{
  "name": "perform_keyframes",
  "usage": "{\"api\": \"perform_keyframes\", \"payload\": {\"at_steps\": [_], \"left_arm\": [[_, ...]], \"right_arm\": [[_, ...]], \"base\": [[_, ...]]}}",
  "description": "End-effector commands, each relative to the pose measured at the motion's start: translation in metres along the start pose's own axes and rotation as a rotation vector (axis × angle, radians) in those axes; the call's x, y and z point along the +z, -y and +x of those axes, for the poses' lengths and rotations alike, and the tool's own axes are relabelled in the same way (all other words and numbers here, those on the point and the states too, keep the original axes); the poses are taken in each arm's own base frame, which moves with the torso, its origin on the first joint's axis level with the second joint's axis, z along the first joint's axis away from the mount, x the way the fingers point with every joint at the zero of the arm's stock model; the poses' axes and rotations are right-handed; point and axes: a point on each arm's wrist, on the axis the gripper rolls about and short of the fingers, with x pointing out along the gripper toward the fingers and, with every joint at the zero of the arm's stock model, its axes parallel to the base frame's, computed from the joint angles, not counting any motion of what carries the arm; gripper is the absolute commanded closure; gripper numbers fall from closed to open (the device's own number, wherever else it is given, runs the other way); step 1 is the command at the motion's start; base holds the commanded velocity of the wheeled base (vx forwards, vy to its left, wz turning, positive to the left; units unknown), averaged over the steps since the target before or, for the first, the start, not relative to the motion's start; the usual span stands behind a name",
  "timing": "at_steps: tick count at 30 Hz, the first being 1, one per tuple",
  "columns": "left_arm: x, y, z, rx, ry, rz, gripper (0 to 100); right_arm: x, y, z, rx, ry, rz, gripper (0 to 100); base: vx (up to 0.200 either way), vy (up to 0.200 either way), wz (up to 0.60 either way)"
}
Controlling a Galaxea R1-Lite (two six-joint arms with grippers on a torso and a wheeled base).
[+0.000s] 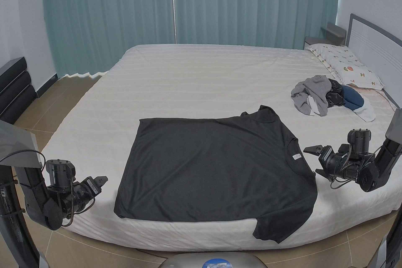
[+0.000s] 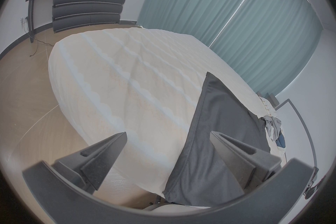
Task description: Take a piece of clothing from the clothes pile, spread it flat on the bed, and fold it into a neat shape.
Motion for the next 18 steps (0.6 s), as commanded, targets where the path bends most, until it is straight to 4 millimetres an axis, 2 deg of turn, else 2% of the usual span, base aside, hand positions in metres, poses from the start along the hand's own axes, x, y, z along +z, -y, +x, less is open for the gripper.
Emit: {"api": "perform_keyframes", "payload": {"at_steps": [1, 5, 9, 12, 13, 14, 18], "left_arm": [[-0.003, -0.001, 0.002, 0.008, -0.012, 0.001, 0], [-0.004, -0.002, 0.003, 0.010, -0.016, 0.002, 0], [-0.004, -0.001, 0.004, 0.006, -0.021, 0.001, 0], [-0.004, -0.002, 0.006, 0.006, -0.023, 0.001, 0], [-0.004, -0.002, 0.006, 0.006, -0.023, 0.001, 0], [-0.005, -0.001, 0.009, 0.006, -0.027, -0.012, 0], [-0.008, 0.003, 0.011, -0.027, -0.051, -0.068, 0]], "right_arm": [[-0.001, -0.005, 0.004, 0.012, -0.006, -0.011, 0], [-0.003, -0.012, 0.010, 0.025, -0.013, -0.030, 0], [-0.004, -0.023, 0.023, 0.040, -0.010, -0.051, 0], [-0.004, -0.041, 0.045, 0.021, -0.036, -0.097, 0], [-0.004, -0.041, 0.045, 0.021, -0.036, -0.097, 0], [0.001, -0.052, 0.060, 0.016, -0.034, -0.119, 0], [0.015, -0.071, 0.088, 0.010, 0.003, -0.154, 0]], "base": [[0.200, 0.000, 0.00], [0.200, 0.000, 0.00], [0.000, 0.000, 0.00], [0.000, 0.000, 0.00], [0.000, 0.000, 0.00], [0.000, 0.000, 0.00], [0.000, 0.000, 0.00]]}}
